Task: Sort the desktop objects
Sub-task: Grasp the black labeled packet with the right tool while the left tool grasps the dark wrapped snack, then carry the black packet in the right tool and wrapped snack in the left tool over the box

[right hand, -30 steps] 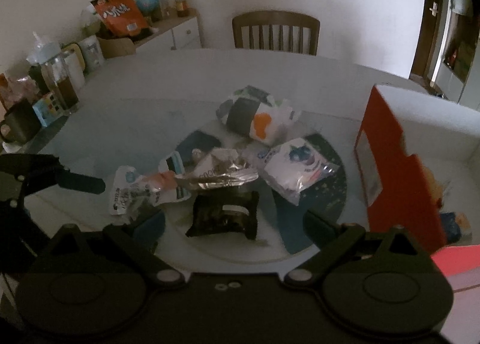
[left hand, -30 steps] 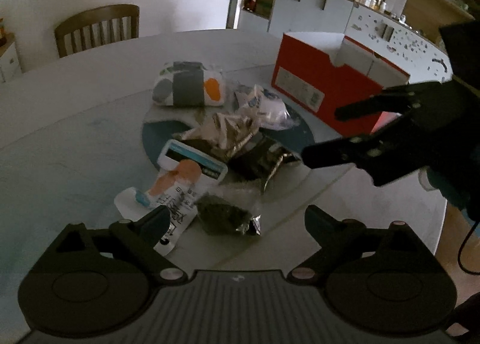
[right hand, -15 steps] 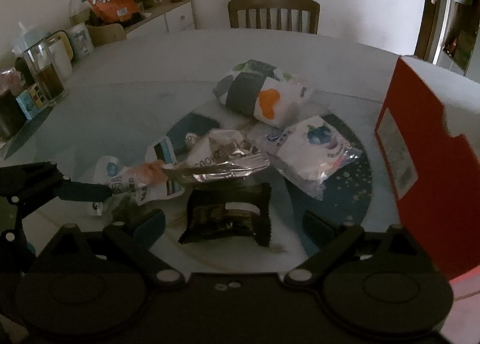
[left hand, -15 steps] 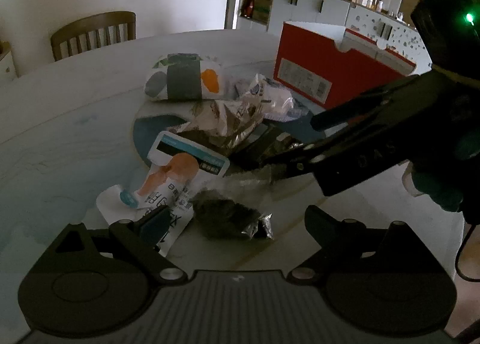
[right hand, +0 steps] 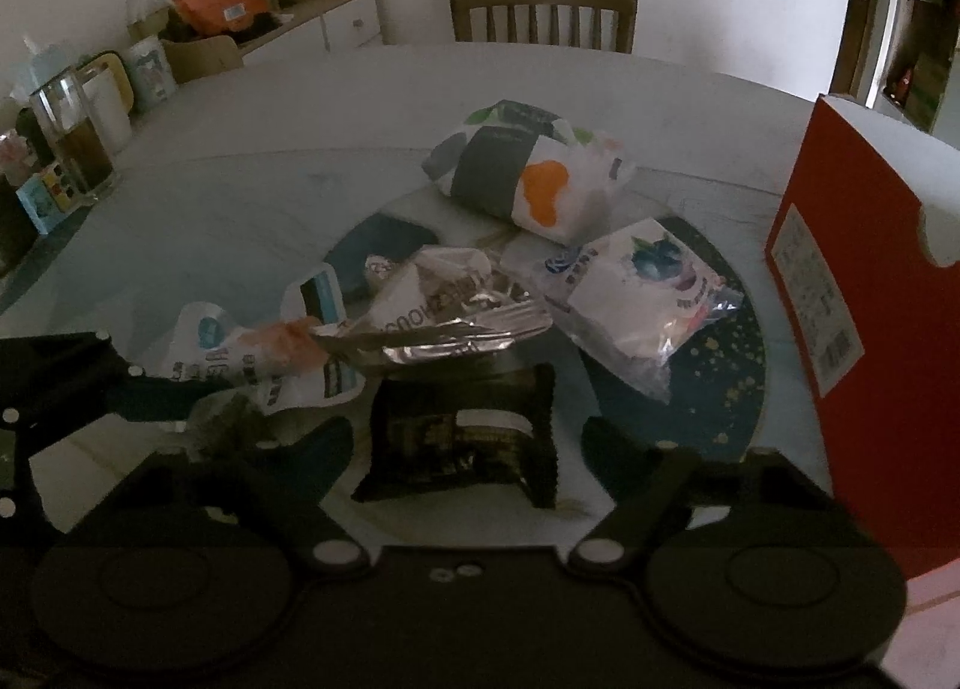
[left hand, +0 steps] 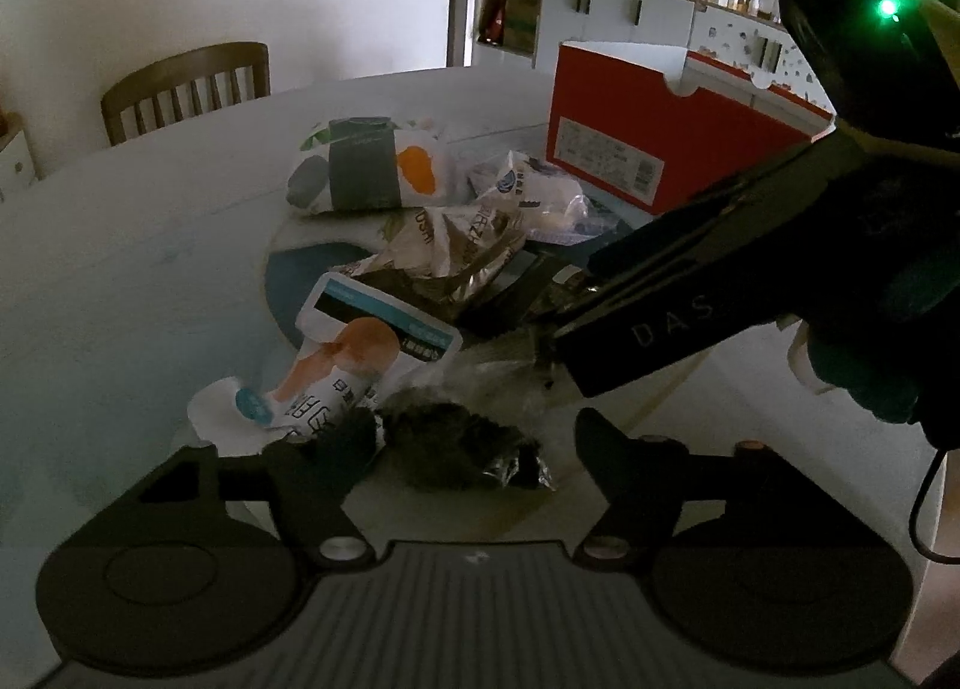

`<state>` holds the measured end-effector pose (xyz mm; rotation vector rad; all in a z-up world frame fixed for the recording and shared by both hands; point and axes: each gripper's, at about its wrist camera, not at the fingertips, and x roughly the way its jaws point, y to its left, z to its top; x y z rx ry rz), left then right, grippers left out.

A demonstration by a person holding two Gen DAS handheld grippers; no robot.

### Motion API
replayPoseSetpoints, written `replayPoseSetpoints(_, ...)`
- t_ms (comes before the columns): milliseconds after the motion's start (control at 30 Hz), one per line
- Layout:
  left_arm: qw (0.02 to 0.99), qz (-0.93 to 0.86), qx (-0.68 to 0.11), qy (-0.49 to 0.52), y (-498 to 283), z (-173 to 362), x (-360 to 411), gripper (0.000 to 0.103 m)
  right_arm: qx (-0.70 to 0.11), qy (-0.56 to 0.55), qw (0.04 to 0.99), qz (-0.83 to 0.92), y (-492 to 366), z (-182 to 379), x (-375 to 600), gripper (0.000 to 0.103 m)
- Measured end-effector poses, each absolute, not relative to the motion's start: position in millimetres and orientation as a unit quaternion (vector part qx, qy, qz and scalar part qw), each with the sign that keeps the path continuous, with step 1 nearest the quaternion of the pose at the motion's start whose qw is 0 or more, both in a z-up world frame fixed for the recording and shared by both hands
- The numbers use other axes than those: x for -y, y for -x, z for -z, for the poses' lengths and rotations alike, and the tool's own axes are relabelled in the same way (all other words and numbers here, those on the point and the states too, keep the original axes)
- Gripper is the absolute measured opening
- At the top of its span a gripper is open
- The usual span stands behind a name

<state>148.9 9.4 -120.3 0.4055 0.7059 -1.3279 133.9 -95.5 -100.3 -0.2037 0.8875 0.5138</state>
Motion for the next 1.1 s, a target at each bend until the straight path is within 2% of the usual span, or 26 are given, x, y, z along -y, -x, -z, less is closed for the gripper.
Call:
replayPoseSetpoints(67,0.712,0.598,-0.319,-0.183,-149.0,120.6,-9.3,0.061,-0.425,0.099,0.866,-0.244,-133.9,100.7,95.5,0.075)
replayPoseSetpoints(533,0.713,0.59,-0.329,-0.184,-150.2,117.2,-7.0,0.042,-0.423,0.097,0.868,-0.243,-128.6,98.5,94.9,0.054)
replayPoseSetpoints(1100,0.71,0.597,-0.332,-0.171,-140.0,88.0,-9.4,0.04,-0.407,0.083,0.879,-0.234,-111.4,65.8,125.4,0.053)
